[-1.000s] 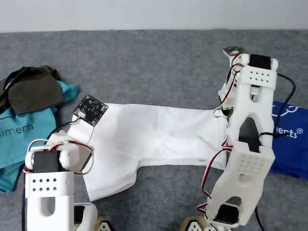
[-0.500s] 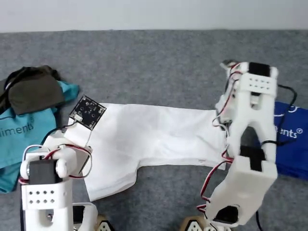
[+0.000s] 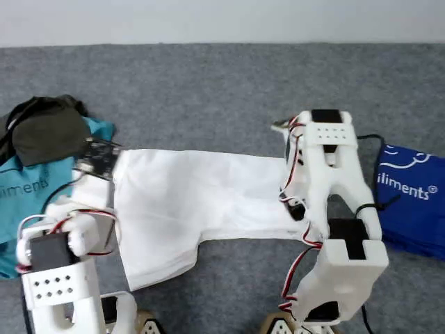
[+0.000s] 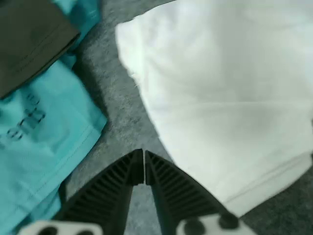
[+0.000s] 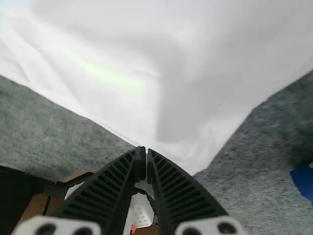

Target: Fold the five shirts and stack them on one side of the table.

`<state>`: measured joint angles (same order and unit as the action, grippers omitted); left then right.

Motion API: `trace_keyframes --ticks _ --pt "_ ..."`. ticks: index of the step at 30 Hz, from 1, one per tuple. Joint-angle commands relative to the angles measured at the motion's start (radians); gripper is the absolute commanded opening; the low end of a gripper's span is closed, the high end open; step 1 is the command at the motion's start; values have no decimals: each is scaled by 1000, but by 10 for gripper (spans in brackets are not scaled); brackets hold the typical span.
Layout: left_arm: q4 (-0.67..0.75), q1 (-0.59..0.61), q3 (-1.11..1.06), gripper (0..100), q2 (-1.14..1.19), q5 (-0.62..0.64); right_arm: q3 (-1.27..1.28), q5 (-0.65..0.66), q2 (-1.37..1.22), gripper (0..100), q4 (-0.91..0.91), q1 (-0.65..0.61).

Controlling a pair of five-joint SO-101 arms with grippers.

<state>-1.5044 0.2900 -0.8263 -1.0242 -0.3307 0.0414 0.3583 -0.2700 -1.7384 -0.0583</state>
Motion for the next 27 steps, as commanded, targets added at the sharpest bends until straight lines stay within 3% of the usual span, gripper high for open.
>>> trace_keyframes --ticks 1,7,16,23,27 --pt "20 95 15 15 -15 6 78 9 54 9 87 -7" --pt "21 120 15 15 -15 5 221 11 73 9 176 -28" --pt "21 120 18 15 -17 5 51 11 251 9 113 -24" --pt "21 120 16 15 -14 5 149 12 61 9 240 -1" --pt "21 120 1 15 -11 3 87 8 41 9 174 -8"
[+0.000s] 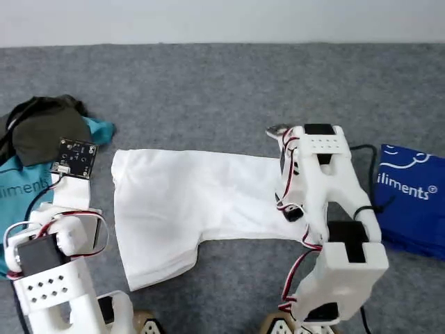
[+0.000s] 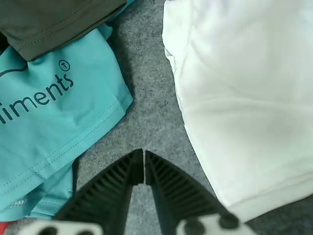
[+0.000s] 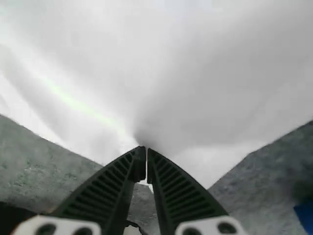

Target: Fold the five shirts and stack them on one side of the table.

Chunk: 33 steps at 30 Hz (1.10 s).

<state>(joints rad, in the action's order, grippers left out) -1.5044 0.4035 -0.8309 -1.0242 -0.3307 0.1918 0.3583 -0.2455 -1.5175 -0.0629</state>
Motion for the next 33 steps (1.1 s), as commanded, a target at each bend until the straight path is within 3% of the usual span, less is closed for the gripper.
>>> trace_keyframes --ticks 1,5,9,18,24,33 --pt "21 9 7 15 -12 3 -92 8 33 9 -77 -21" --pt "21 138 8 16 -15 3 -212 5 119 9 -197 -116" --pt "15 265 8 17 -15 -80 -265 3 157 9 -271 -278" --pt "21 500 -1 17 -11 -215 -267 0 90 9 -166 -613" --pt "21 548 -1 17 -12 -249 -267 -3 -22 9 -54 -725" --pt "21 548 -1 16 -15 -249 -267 -98 -174 9 -35 -903"
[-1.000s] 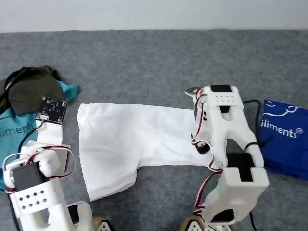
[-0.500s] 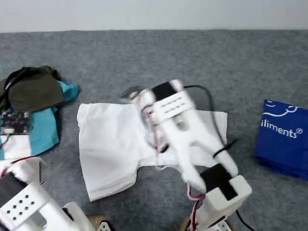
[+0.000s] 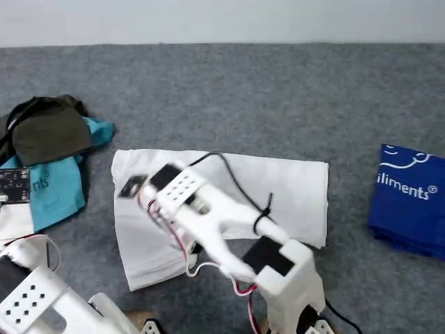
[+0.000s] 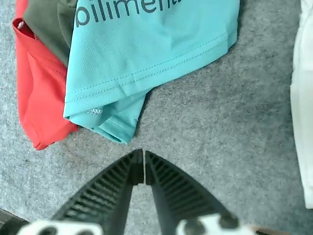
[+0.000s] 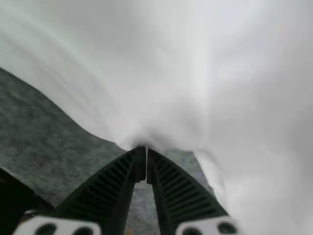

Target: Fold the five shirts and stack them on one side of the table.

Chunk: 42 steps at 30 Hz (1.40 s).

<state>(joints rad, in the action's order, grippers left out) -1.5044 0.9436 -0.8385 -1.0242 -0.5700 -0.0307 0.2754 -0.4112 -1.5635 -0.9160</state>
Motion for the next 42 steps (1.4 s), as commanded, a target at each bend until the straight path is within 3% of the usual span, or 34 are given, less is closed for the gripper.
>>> trace_keyframes --ticks 1,8,13,18,25,36,39,42 --pt "21 8 7 16 -15 -9 -44 -15 -15 9 12 -59" --pt "21 6 7 16 -15 -9 -181 -14 54 9 -104 -27" --pt "21 5 8 16 -17 -8 -288 -14 51 9 -79 5" --pt "21 5 10 16 -17 -6 -288 -20 -79 9 -15 2" --pt "21 3 12 16 -17 -6 -293 -23 -237 9 -64 -31" --pt "61 6 7 16 -17 -6 -371 -15 -79 11 -183 -90" --pt "66 3 8 16 -17 -6 -367 -14 -35 30 -228 -108" --pt "71 3 5 17 -12 -5 -288 -14 10 134 -231 -140"
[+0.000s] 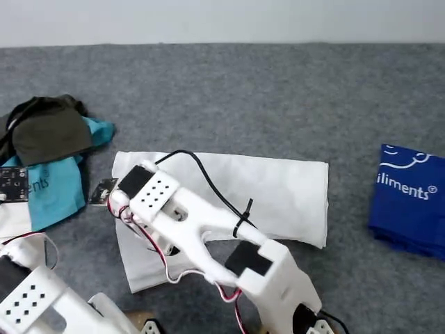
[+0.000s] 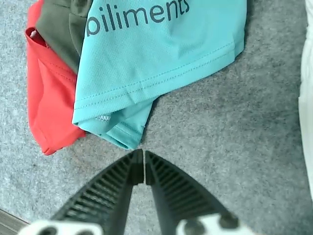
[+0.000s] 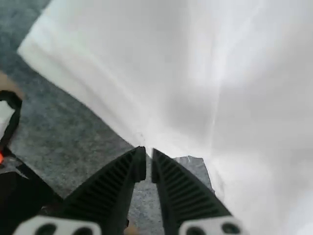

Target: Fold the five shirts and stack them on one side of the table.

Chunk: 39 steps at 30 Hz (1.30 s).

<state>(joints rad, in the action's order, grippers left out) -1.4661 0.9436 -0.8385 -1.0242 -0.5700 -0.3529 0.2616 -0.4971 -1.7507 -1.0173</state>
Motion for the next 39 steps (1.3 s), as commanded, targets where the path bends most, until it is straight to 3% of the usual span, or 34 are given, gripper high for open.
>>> trace_keyframes --ticks 1,4,21,35,39 --pt "31 3 5 17 -12 -5 61 0 108 172 -44 -58" --pt "29 3 5 17 -12 -5 138 0 137 231 -41 -117" --pt "29 3 5 18 -12 -5 402 46 245 232 329 -180" --pt "28 3 -22 18 -17 -5 396 41 33 229 417 -219" --pt "28 3 -21 18 -17 -5 396 48 10 131 441 -217"
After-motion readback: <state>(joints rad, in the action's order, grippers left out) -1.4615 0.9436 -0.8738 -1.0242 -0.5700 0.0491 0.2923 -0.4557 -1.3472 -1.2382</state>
